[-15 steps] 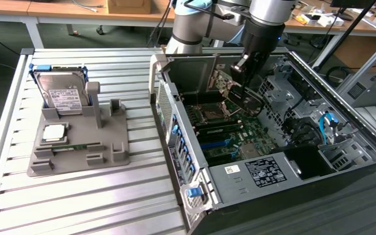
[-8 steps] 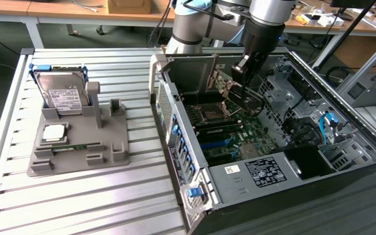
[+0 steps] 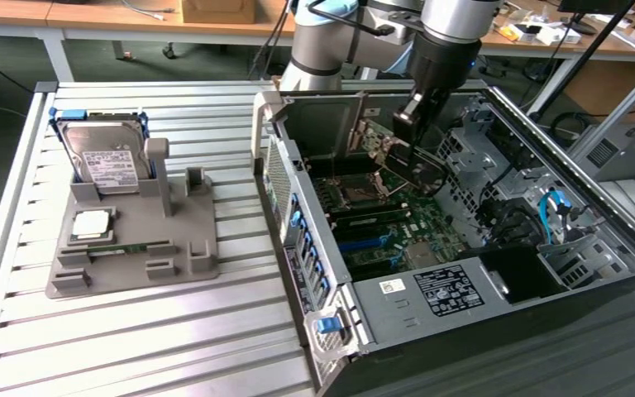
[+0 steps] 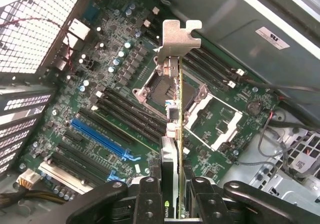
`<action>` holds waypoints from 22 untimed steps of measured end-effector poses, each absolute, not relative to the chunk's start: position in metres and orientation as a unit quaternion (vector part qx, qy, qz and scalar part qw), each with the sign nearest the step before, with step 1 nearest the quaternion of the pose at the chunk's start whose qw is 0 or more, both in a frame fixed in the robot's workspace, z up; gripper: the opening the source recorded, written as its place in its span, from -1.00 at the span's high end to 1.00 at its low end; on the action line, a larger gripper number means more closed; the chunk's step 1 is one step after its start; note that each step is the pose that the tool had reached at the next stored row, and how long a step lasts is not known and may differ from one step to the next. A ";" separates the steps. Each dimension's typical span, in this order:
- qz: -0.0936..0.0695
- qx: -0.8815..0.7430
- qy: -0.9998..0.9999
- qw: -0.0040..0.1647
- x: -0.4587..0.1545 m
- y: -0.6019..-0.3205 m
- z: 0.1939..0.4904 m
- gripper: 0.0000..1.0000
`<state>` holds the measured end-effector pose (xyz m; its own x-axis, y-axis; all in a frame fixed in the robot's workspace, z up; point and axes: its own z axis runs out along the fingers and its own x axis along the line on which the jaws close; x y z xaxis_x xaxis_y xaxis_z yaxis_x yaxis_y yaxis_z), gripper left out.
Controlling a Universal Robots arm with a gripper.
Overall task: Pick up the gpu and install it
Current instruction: 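Insert the gpu into the slot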
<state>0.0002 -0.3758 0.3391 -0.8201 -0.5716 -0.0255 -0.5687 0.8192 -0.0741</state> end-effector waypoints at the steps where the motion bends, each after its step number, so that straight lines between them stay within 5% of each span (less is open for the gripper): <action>1: -0.032 -0.302 0.953 0.023 0.000 -0.376 0.339 0.47; 22: -0.030 -0.367 0.930 0.025 0.000 -0.376 0.339 0.47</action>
<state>0.0002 -0.3758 0.3391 -0.7300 -0.6830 -0.0255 -0.6799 0.7295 -0.0742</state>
